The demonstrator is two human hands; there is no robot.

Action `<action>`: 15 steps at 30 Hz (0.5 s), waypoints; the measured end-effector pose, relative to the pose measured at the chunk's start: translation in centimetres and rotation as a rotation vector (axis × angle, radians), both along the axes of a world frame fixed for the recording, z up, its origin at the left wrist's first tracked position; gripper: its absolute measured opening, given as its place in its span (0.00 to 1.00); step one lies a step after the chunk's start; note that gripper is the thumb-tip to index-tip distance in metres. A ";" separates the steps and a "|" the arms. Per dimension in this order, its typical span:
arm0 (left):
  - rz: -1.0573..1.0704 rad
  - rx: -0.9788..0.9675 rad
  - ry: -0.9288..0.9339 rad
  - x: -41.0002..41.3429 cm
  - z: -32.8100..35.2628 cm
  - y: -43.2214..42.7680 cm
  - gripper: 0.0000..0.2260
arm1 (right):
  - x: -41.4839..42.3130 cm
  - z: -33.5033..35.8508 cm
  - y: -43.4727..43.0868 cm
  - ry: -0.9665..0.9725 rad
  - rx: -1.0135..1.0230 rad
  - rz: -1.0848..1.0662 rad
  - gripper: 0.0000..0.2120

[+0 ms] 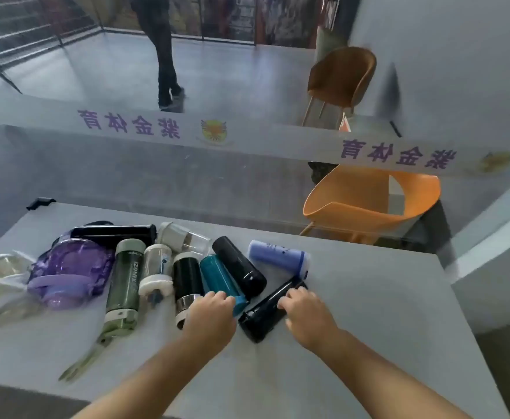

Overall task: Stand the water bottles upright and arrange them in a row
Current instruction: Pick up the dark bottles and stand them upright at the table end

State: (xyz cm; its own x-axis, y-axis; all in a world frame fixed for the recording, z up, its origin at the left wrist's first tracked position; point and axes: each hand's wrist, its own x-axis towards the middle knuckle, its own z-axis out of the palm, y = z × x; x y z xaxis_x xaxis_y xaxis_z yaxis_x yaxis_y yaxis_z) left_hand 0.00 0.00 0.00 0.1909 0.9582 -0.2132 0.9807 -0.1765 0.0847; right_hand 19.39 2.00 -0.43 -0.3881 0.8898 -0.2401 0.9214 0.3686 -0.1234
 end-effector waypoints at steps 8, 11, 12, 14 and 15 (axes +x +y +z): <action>0.175 -0.135 -0.056 2.6 -3.9 0.5 0.12 | 1.2 -4.5 3.3 0.107 -0.049 0.144 0.26; 0.245 -0.219 -0.082 3.4 -4.6 0.3 0.17 | 1.7 -6.9 3.7 0.079 -0.030 0.195 0.34; 0.268 -0.246 -0.106 3.8 -4.8 0.2 0.19 | 1.9 -7.6 3.6 0.049 -0.011 0.220 0.36; 0.318 -0.288 -0.162 4.6 -5.1 -0.1 0.23 | 2.1 -8.8 3.4 -0.015 0.026 0.227 0.42; 0.335 -0.297 -0.190 5.0 -5.2 -0.1 0.25 | 2.2 -9.2 3.3 -0.020 0.057 0.203 0.45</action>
